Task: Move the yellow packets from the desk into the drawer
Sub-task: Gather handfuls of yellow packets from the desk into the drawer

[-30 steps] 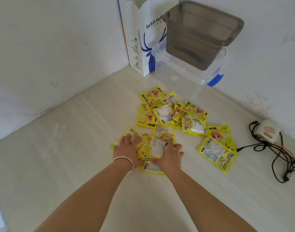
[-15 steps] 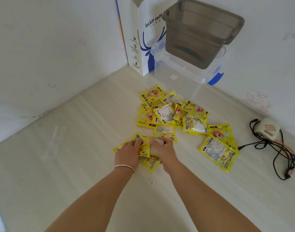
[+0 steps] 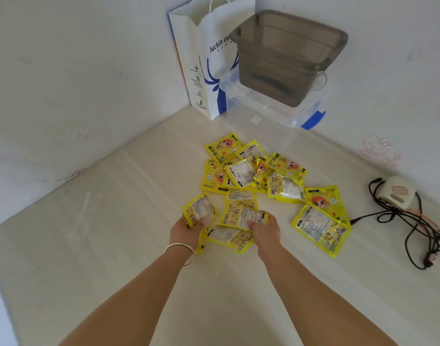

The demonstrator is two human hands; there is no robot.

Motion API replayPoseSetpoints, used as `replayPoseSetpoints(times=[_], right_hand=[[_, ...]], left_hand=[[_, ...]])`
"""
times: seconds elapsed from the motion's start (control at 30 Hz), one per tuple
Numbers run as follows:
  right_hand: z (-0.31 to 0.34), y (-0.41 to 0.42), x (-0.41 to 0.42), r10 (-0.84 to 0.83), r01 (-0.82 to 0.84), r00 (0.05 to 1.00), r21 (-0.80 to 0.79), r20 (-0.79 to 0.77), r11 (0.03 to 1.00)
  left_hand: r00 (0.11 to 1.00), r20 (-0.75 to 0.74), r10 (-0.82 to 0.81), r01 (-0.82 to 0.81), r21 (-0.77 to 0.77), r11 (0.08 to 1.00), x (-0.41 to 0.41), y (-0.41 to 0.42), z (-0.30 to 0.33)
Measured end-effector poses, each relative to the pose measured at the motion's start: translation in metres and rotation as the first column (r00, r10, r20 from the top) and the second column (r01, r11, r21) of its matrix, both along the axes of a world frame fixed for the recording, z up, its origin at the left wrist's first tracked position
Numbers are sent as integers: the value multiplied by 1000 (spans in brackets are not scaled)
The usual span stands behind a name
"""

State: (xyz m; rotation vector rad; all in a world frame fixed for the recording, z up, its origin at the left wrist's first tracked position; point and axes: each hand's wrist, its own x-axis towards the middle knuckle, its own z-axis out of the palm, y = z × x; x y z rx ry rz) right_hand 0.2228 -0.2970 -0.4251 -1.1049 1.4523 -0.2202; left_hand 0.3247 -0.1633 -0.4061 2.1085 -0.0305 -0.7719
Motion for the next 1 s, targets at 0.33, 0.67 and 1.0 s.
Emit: replayPoseSetpoints(times=[0.33,0.67,1.0], right_hand=[[-2,-15,-24,26,-31,999,203,26,979],[0,-26,-44,30,-155,943,357,332,921],[22,-39,-125,-29,-22,934,138,357,990]], left_hand=[[838,-409,361,-390,13,921,-33,-29,-9],[805,-504,313,-441,-155,884,-44,-51,2],[941,-326,-93,52,-131,990,-77,-85,18]])
